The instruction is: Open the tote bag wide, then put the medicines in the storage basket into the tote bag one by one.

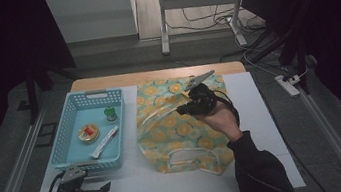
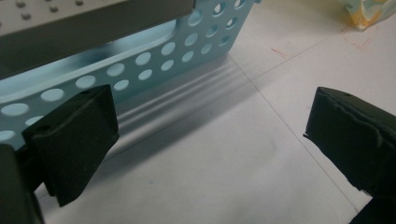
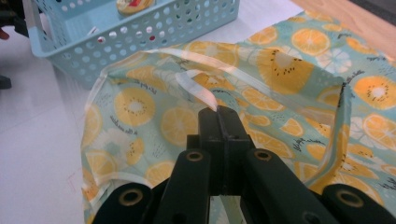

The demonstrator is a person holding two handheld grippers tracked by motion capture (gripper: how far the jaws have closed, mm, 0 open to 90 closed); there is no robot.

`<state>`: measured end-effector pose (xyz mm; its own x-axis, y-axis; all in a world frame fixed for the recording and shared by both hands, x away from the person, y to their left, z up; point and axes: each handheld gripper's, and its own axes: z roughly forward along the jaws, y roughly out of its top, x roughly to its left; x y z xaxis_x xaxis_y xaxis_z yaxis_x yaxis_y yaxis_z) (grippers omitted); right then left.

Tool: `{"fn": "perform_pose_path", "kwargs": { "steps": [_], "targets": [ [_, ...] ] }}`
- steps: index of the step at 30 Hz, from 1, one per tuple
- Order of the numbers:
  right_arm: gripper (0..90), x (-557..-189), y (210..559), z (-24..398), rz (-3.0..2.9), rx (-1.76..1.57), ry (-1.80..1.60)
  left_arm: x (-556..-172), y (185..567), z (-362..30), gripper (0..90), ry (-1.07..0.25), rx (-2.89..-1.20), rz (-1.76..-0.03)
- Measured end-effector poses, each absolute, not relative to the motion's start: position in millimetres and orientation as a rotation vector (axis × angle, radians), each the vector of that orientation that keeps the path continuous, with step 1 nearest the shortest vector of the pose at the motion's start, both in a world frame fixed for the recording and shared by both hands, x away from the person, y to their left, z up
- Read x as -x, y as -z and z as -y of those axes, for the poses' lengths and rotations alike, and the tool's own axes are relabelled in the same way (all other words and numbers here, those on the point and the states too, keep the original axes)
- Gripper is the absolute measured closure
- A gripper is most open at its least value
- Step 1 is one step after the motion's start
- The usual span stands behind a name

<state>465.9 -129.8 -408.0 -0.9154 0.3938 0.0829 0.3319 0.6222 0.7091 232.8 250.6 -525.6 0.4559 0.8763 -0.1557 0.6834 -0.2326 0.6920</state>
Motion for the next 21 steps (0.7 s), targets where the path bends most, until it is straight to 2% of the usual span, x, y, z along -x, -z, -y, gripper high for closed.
{"fn": "perform_pose_path", "kwargs": {
  "steps": [14,21],
  "targets": [
    [90.0,-463.1,410.2,132.5,-2.734,-0.617,-1.201,-232.9,525.6,-251.8,2.6,-0.343,-1.982,-1.313],
    [90.0,-462.6,412.1,133.3,-2.729,-0.625,-1.207,-234.6,526.0,-254.3,2.4,-0.299,-1.971,-1.308]
  ]
}}
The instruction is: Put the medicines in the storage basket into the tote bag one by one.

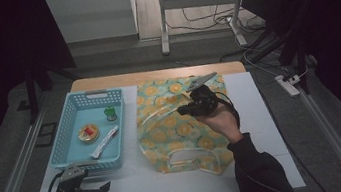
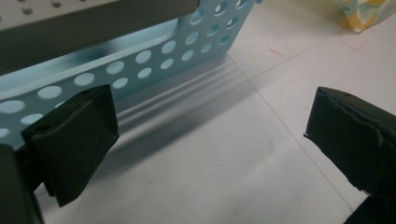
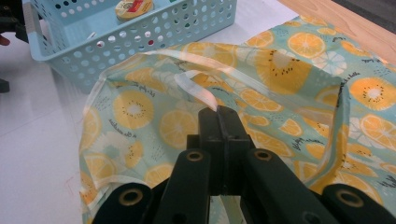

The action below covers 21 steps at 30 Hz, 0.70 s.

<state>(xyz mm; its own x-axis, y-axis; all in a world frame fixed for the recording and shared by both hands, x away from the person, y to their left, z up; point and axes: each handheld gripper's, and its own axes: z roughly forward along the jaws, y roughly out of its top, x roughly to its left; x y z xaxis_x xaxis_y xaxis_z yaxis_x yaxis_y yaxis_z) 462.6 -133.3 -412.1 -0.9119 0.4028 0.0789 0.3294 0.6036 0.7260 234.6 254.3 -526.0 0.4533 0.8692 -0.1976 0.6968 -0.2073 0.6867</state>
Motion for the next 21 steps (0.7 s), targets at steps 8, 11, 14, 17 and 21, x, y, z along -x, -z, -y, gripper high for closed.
{"fn": "perform_pose_path", "kwargs": {
  "steps": [8,11,14,17,21],
  "targets": [
    [90.0,-462,414,134,-2.729,-0.619,-1.211,-234,526,-260,2.3,-0.257,-1.926,-1.286],
    [90.0,-462,415,135,-2.726,-0.615,-1.213,-233,525,-262,1.9,-0.258,-1.908,-1.281],
    [90.0,-462,415,137,-2.724,-0.616,-1.217,-233,525,-264,1.3,-0.196,-1.9,-1.298],
    [90.0,-463,415,138,-2.724,-0.62,-1.221,-232,523,-265,0.7,-0.215,-1.912,-1.303],
    [90.0,-463,417,138,-2.726,-0.616,-1.216,-230,519,-265,1.2,-0.235,-1.909,-1.288]
  ]
}}
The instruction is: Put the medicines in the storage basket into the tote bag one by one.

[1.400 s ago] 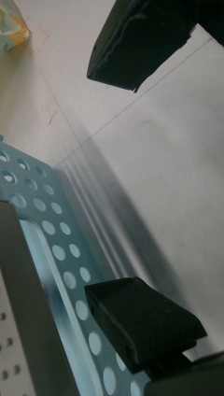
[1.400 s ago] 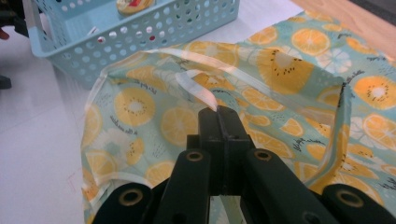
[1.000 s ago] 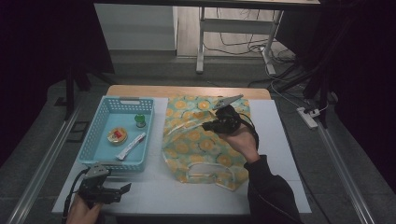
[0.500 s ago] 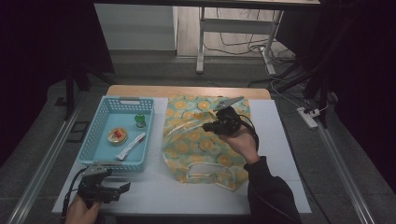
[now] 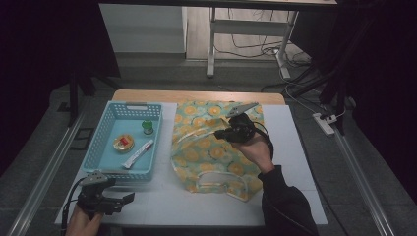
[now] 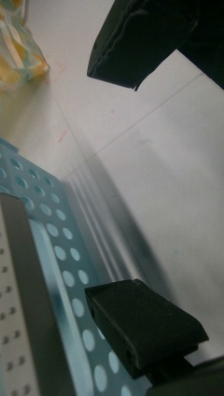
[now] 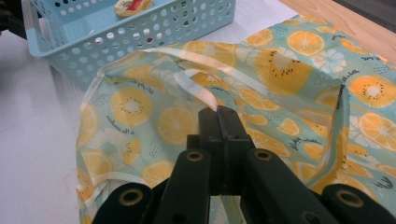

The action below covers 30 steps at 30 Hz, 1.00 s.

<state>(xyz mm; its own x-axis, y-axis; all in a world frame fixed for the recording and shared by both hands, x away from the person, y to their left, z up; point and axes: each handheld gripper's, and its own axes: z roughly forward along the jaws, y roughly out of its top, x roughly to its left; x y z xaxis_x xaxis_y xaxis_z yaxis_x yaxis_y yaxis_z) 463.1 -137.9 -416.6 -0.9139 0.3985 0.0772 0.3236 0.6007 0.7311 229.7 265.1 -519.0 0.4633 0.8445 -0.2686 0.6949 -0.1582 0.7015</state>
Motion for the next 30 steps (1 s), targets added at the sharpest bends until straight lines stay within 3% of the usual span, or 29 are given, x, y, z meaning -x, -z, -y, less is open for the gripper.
{"fn": "perform_pose_path", "kwargs": {
  "steps": [30],
  "targets": [
    [90.0,-464,416,139,-2.718,-0.62,-1.238,-232,487,-268,0.0,-0.284,-1.916,-1.24]
  ]
}}
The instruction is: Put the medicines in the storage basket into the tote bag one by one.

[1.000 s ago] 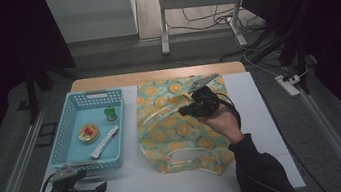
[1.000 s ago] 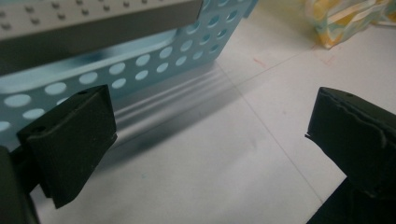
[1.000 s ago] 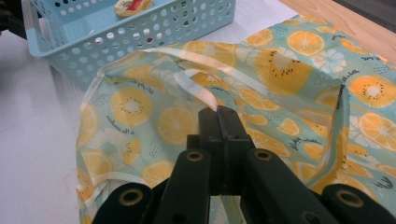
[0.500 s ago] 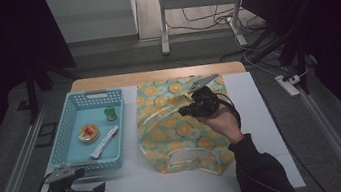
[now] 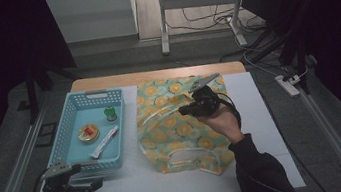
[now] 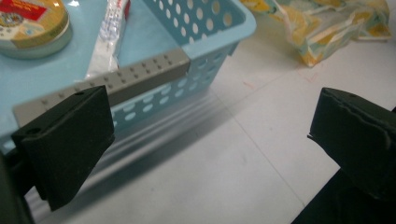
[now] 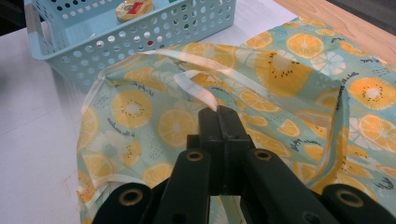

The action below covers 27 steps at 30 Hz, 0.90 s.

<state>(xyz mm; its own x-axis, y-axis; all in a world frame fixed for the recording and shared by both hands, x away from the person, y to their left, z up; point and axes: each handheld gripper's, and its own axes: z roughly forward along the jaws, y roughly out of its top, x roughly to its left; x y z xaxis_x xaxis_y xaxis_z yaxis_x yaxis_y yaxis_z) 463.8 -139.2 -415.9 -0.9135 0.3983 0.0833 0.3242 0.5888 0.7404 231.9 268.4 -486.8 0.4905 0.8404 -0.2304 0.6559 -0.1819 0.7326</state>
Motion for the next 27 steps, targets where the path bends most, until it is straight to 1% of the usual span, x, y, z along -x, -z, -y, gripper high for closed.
{"fn": "perform_pose_path", "kwargs": {
  "steps": [6,9,13,27],
  "targets": [
    [90.0,-464,416,140,-2.716,-0.62,-1.24,-242,479,-272,0.0,-0.285,-1.894,-1.207],
    [90.0,-464,415,140,-2.715,-0.619,-1.242,-247,477,-274,0.0,-0.302,-1.909,-1.219],
    [90.0,-463,415,140,-2.713,-0.613,-1.245,-252,477,-274,0.0,-0.275,-1.902,-1.224],
    [90.0,-463,415,139,-2.712,-0.607,-1.242,-278,472,-275,1.0,-0.277,-1.942,-1.26]
  ]
}}
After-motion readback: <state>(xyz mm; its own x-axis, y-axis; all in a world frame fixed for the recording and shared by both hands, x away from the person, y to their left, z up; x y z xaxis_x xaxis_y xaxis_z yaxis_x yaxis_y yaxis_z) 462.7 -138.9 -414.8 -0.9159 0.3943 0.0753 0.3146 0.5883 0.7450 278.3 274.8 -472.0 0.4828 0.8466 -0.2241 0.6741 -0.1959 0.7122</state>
